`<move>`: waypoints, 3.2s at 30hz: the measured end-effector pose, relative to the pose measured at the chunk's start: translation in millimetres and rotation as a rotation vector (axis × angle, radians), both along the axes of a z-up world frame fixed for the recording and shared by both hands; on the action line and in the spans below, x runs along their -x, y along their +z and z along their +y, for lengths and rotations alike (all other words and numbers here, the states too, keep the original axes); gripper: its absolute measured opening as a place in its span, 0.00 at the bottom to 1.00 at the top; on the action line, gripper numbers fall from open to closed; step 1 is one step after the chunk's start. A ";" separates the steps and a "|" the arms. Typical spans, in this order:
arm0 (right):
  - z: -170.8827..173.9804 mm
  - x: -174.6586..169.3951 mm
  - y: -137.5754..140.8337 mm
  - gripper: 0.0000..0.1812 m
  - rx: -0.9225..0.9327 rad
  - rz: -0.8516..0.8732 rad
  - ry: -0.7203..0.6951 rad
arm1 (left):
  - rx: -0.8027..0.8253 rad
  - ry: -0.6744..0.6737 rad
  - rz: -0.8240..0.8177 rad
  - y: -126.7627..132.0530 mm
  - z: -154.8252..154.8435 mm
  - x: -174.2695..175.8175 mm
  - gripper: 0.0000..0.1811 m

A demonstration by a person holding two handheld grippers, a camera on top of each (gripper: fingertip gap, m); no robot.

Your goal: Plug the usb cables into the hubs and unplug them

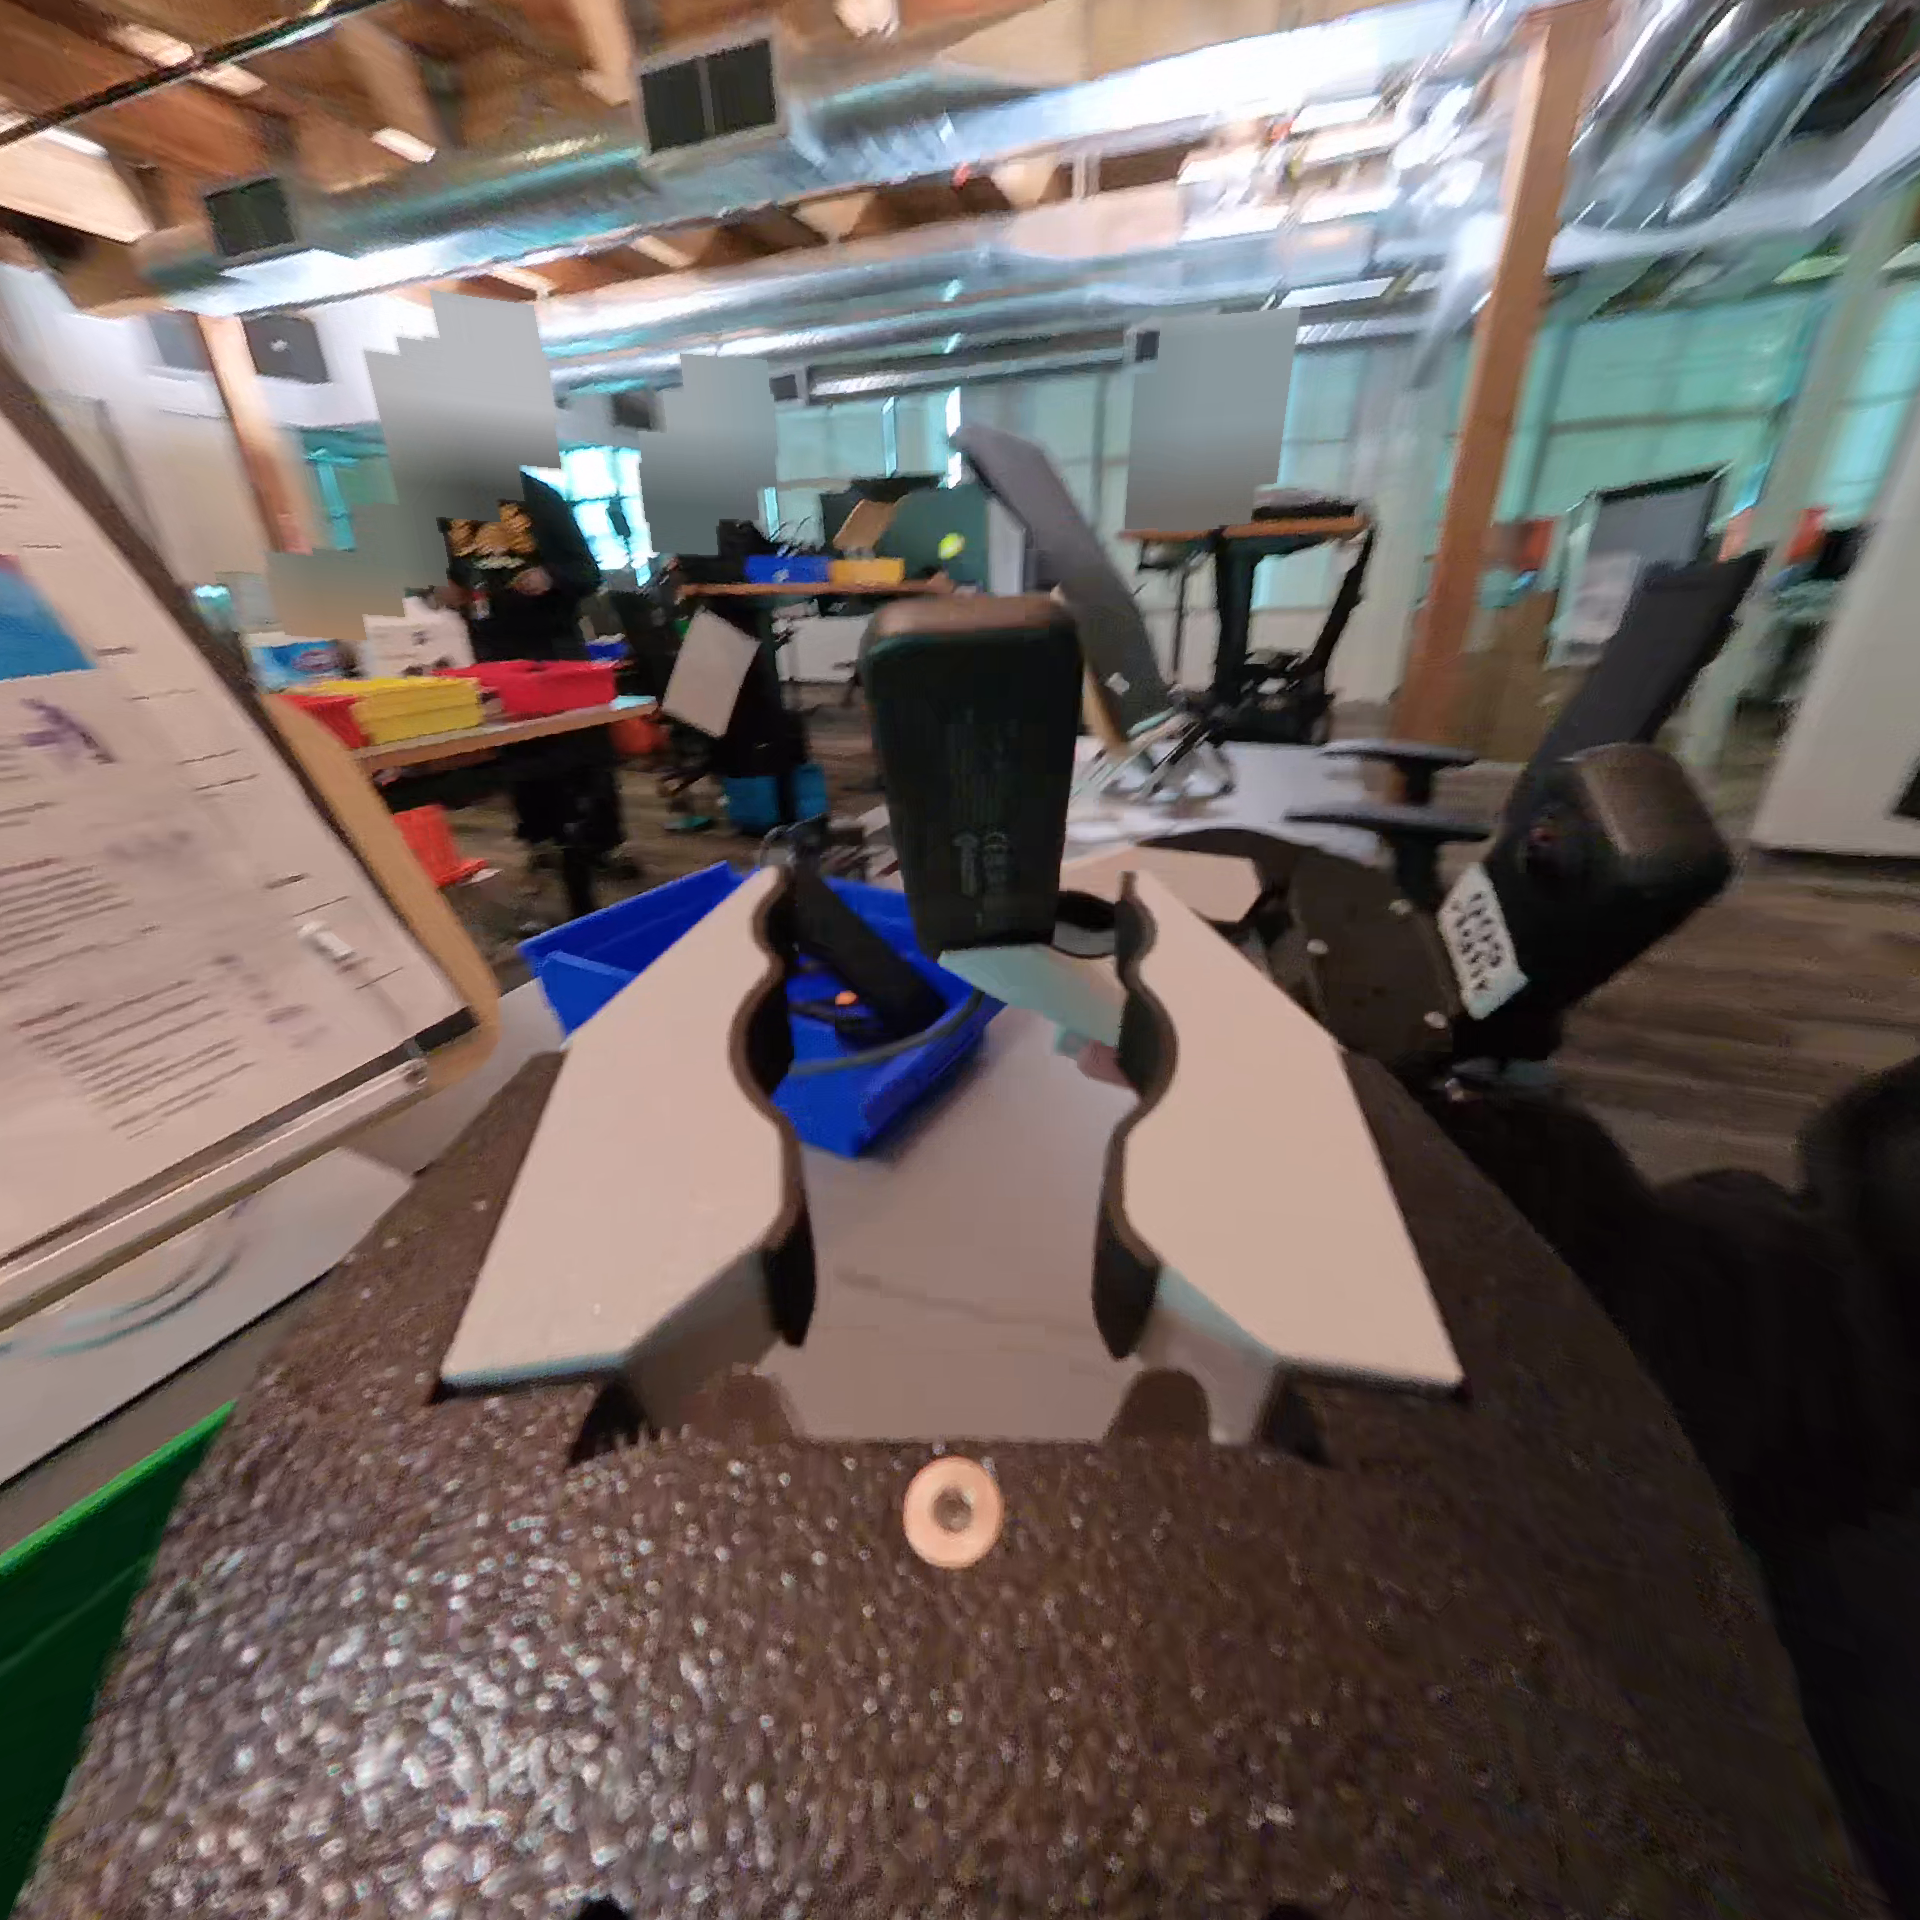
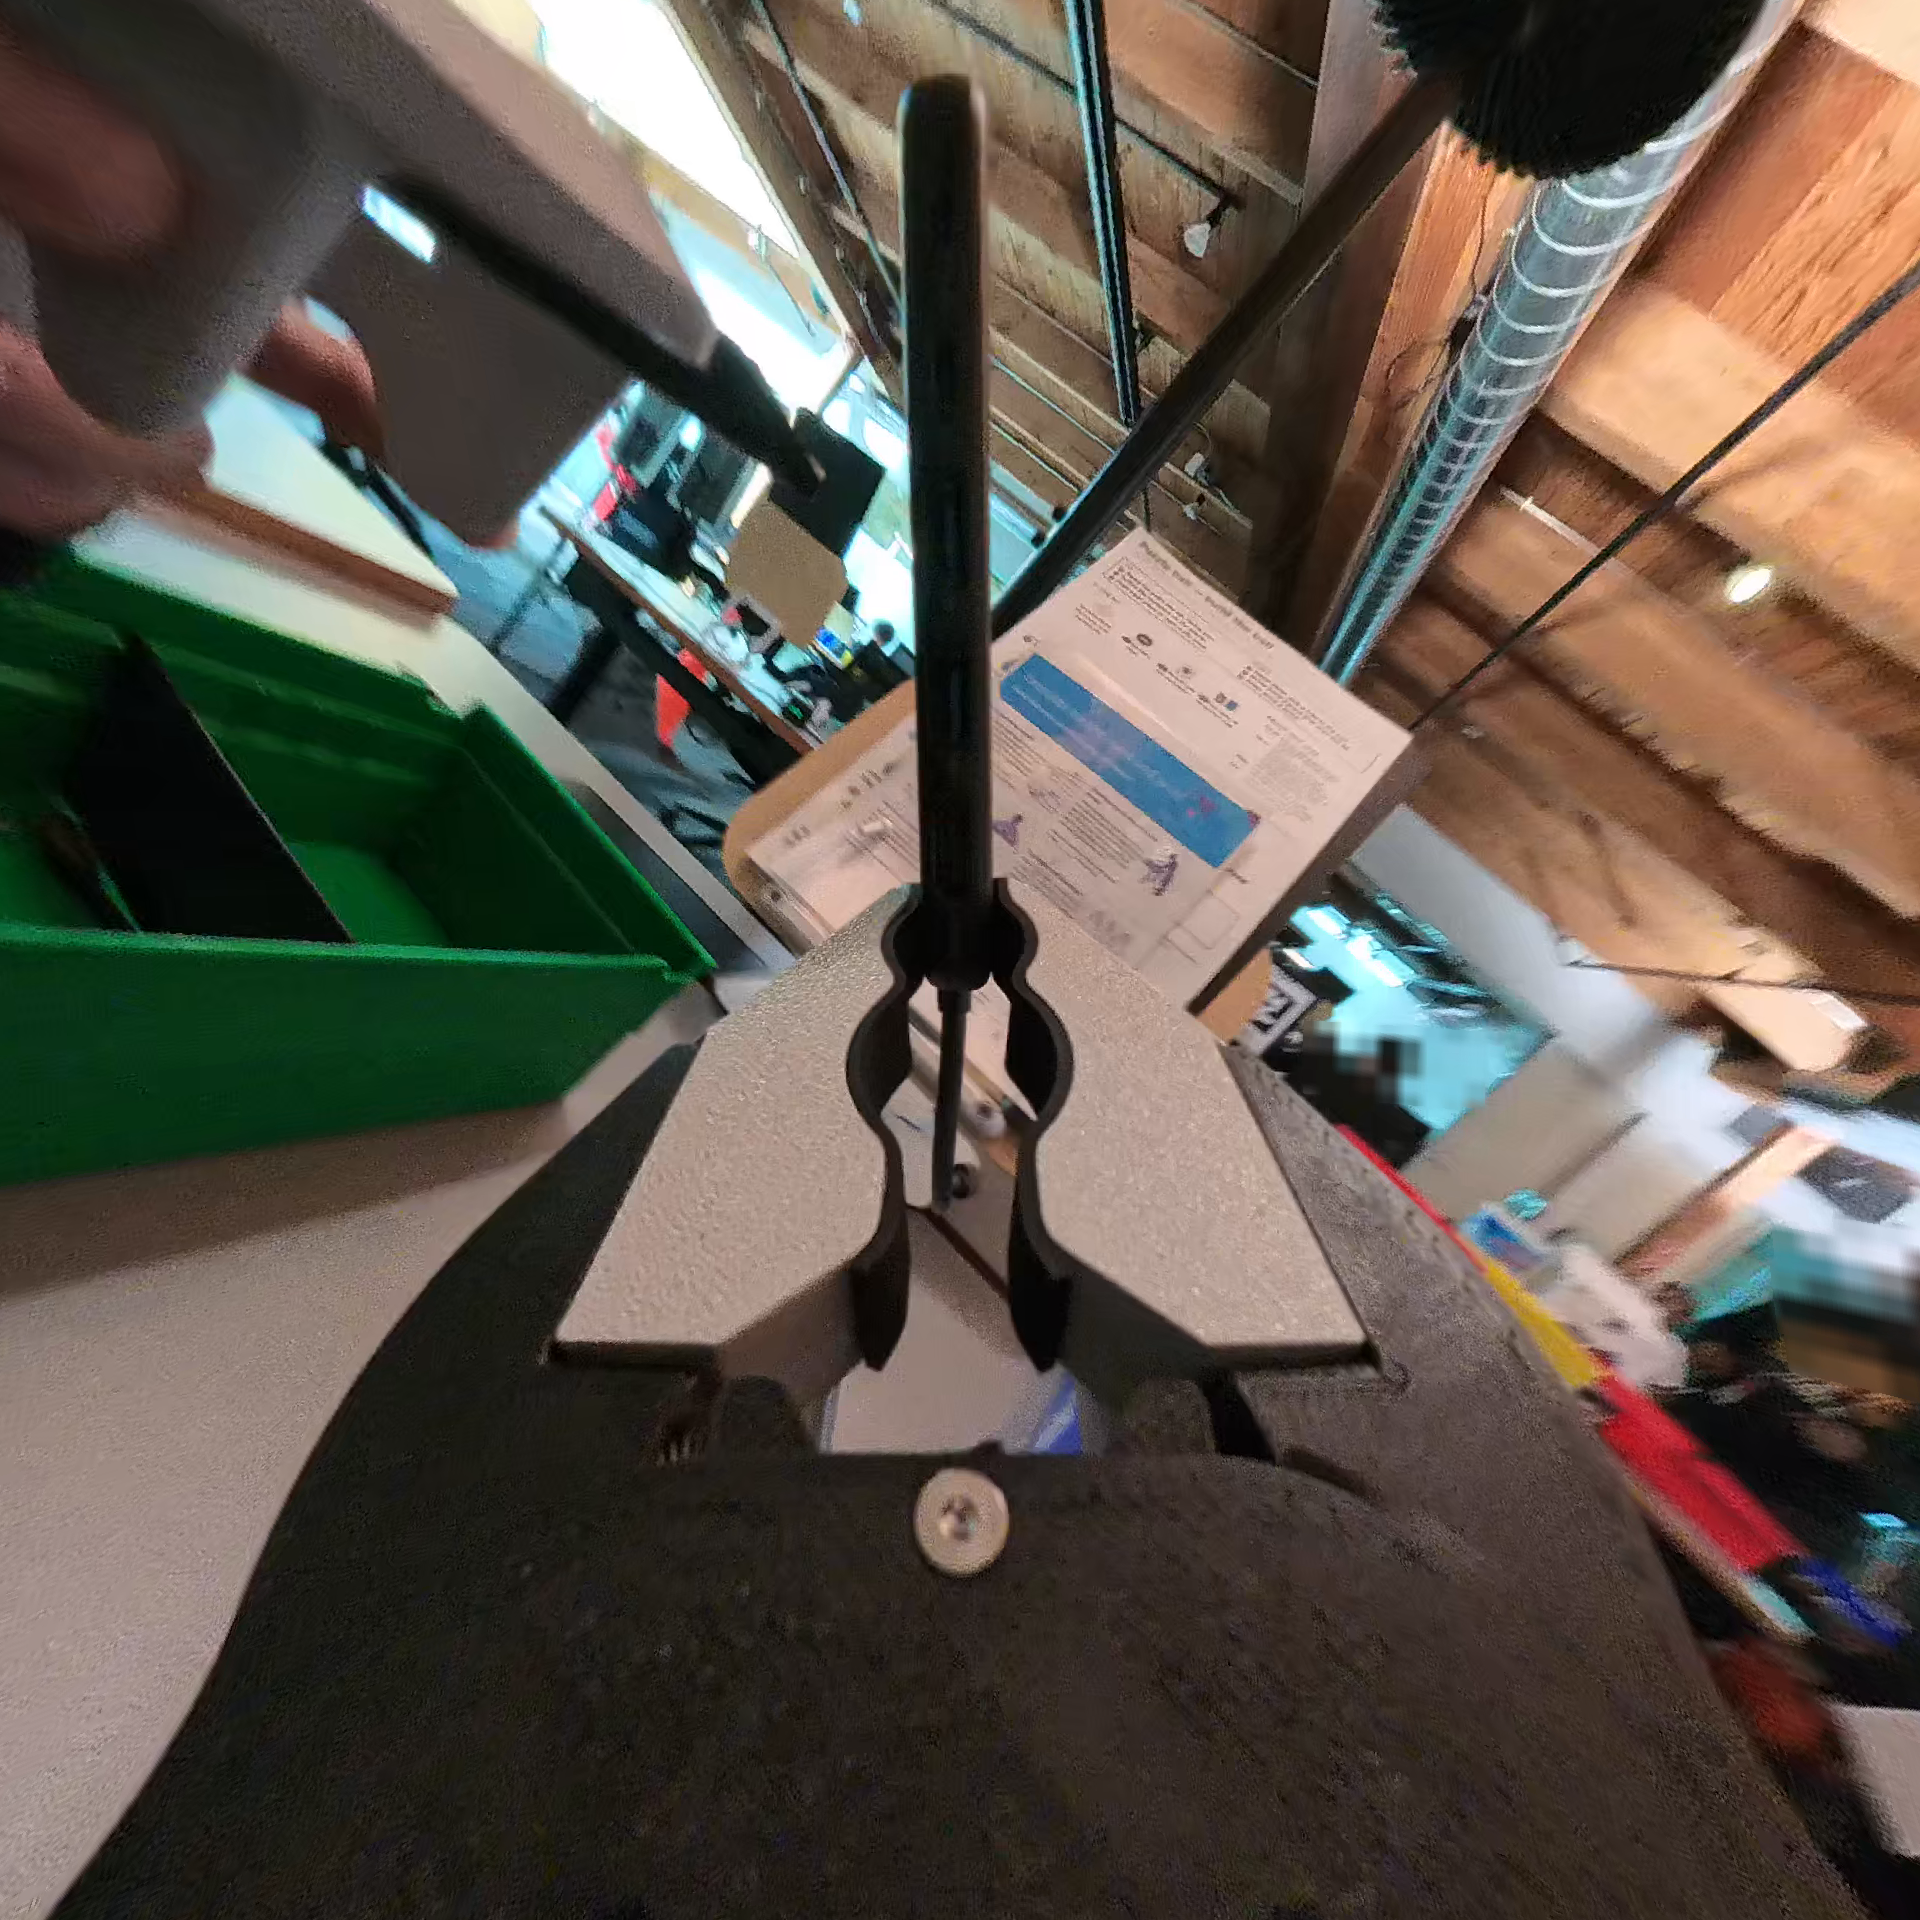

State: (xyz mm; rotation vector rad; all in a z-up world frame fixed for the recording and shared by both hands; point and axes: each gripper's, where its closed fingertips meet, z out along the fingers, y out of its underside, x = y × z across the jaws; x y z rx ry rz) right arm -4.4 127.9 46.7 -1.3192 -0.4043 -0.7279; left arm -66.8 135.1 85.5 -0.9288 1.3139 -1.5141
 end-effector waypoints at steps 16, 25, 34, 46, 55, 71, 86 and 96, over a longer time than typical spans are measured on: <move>10.4 42.3 -10.6 0.06 0.010 -0.571 -0.123 | -0.301 0.143 0.477 -43.8 0.4 2.1 0.31; 15.8 49.6 -20.8 0.06 0.027 -0.630 -0.115 | -0.277 0.066 0.500 -60.2 -0.6 9.8 0.24; 15.3 44.6 -19.9 0.06 0.018 -0.633 -0.142 | -0.272 0.062 0.466 -61.5 2.4 8.2 0.27; 13.5 33.2 -21.1 0.06 0.039 -0.587 -0.147 | -0.296 0.143 0.473 -64.7 9.8 10.1 0.29; 13.3 39.8 -27.7 0.08 0.011 -0.547 -0.036 | -0.376 0.144 0.475 -66.8 9.2 13.4 0.29; -12.2 73.7 -54.8 0.48 0.241 0.073 0.672 | -0.735 -0.007 0.447 -69.9 -18.5 16.0 0.29; 12.8 11.0 -52.7 0.24 0.236 -0.175 0.116 | -0.330 0.168 0.422 -59.4 -3.4 -1.8 0.34; 14.1 8.1 -61.0 0.24 0.277 -0.349 0.047 | 0.125 -0.002 0.551 -87.3 -12.8 -4.0 0.06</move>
